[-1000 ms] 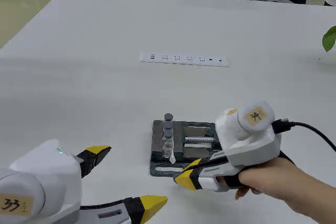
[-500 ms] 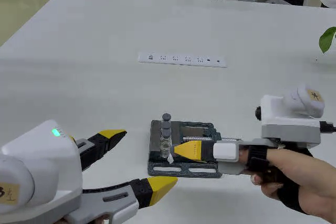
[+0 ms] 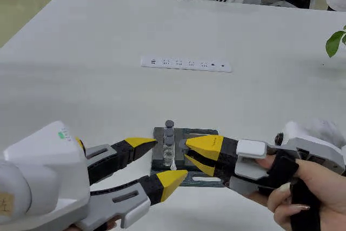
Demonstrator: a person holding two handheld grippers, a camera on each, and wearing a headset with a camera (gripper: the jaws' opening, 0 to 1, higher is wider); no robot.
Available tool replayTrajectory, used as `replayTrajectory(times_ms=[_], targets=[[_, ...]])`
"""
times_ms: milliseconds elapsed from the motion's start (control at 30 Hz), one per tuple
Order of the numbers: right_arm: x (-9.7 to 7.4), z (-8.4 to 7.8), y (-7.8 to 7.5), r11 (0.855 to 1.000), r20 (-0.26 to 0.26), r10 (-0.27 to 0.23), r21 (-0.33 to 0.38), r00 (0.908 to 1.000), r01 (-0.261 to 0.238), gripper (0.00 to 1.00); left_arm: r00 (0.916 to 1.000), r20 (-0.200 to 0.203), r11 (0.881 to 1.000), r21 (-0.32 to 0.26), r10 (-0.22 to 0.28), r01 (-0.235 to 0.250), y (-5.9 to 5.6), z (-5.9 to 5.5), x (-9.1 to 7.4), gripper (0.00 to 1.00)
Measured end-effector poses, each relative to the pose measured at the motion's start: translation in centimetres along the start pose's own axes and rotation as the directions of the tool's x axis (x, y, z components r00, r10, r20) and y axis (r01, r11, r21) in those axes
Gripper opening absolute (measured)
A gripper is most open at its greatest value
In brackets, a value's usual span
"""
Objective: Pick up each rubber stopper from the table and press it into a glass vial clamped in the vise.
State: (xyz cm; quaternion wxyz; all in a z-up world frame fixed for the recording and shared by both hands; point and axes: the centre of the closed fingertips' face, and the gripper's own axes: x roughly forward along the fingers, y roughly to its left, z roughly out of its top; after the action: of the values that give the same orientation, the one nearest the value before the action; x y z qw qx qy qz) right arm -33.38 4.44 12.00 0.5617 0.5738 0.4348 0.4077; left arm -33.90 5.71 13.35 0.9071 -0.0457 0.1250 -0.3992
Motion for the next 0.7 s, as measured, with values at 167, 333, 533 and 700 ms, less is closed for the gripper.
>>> replayTrajectory(times_ms=[167, 333, 533, 700], targets=[[0.2, -0.9, 0.6, 0.998, -0.005, 0.044, 0.050, 0.9990, -0.043, 0.04, 0.9997, 0.004, 1.000, -0.005, -0.023, 0.024, -0.3, 0.1, 0.3, 0.20], [0.3, -0.9, 1.1, 0.997, -0.009, 0.062, 0.050, 0.9980, -0.062, 0.04, 0.9993, 0.003, 0.999, -0.013, -0.038, 0.038, -0.6, 0.1, 0.5, 0.17], [0.2, -1.2, 1.0, 0.997, -0.020, 0.062, 0.055, 0.9979, -0.061, 0.04, 0.9991, 0.006, 0.999, -0.018, -0.043, 0.043, -0.7, 0.0, 0.6, 0.10], [0.3, -1.3, 1.0, 0.996, -0.023, 0.067, 0.066, 0.9975, -0.066, 0.04, 0.9983, 0.016, 0.998, -0.011, -0.056, 0.056, -0.9, 0.2, 0.5, 0.06]])
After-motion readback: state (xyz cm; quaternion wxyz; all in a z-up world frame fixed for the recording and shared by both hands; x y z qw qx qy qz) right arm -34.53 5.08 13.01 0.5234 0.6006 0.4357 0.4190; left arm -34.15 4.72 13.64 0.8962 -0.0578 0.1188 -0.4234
